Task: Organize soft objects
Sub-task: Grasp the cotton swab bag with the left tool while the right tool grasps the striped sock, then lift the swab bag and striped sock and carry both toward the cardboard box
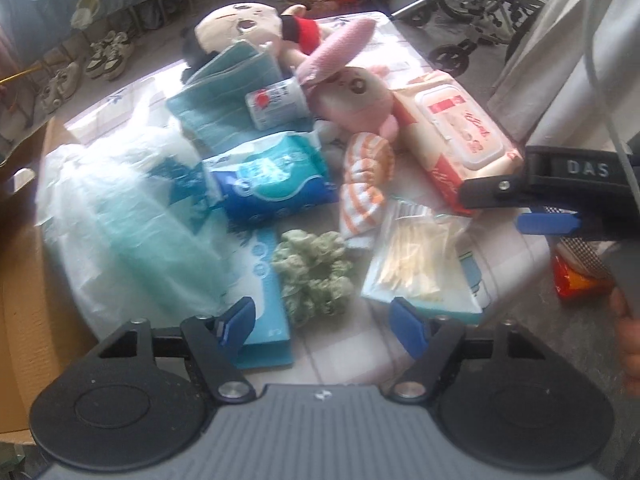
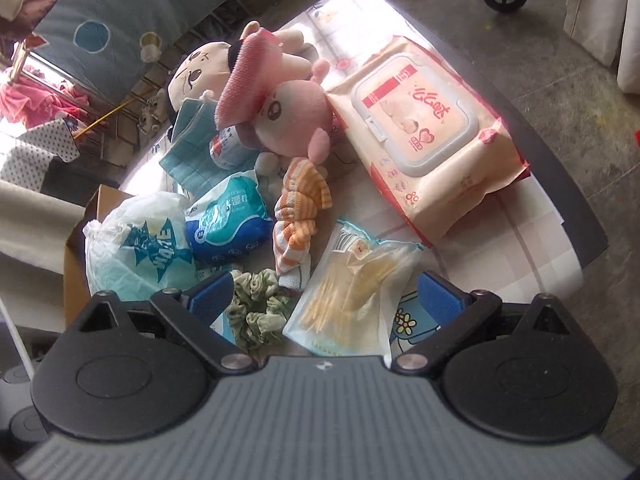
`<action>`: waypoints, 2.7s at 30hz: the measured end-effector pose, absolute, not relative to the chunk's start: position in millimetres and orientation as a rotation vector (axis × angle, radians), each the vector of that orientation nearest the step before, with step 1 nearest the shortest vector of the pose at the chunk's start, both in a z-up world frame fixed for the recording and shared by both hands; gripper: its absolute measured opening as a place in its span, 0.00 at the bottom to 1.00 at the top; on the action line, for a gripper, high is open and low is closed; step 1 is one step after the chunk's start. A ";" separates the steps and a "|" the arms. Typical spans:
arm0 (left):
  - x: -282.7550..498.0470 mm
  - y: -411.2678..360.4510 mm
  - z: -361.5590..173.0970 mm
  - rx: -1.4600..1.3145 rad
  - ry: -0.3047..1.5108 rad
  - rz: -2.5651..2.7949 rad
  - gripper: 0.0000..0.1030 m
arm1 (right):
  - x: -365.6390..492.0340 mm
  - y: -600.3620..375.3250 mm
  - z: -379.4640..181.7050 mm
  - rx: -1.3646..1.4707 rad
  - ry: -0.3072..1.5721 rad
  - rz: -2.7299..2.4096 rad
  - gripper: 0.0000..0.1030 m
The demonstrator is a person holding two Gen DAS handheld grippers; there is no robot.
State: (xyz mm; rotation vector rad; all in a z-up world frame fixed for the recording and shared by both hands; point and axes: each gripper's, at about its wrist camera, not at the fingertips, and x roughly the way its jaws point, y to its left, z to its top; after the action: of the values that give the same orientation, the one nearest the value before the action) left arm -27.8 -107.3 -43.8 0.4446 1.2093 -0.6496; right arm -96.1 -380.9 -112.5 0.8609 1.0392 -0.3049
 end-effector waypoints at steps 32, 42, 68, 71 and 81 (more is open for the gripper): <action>-64.4 -213.7 -148.4 0.369 1.409 -0.585 0.86 | -50.7 -427.1 -222.4 1.017 1.351 0.064 0.33; -48.2 -220.0 -177.8 0.326 1.412 -0.538 0.63 | -37.5 -441.7 -161.0 0.927 1.185 0.062 0.62; -58.5 -174.9 -172.6 0.256 1.419 -0.513 0.57 | 28.2 -395.0 -167.4 0.784 1.212 -0.041 0.29; -59.0 -176.0 -169.4 0.260 1.404 -0.516 0.47 | 17.9 -404.1 -147.6 0.754 1.190 -0.034 0.28; -50.1 -194.0 -142.3 0.251 1.367 -0.551 0.39 | -40.7 -455.6 -126.6 0.732 1.181 -0.134 0.28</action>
State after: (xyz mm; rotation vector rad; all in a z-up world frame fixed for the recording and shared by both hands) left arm -50.1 -194.0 -142.3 0.2513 1.3669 -0.5510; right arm -40.7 -455.6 -126.6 0.7317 1.1813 -0.1336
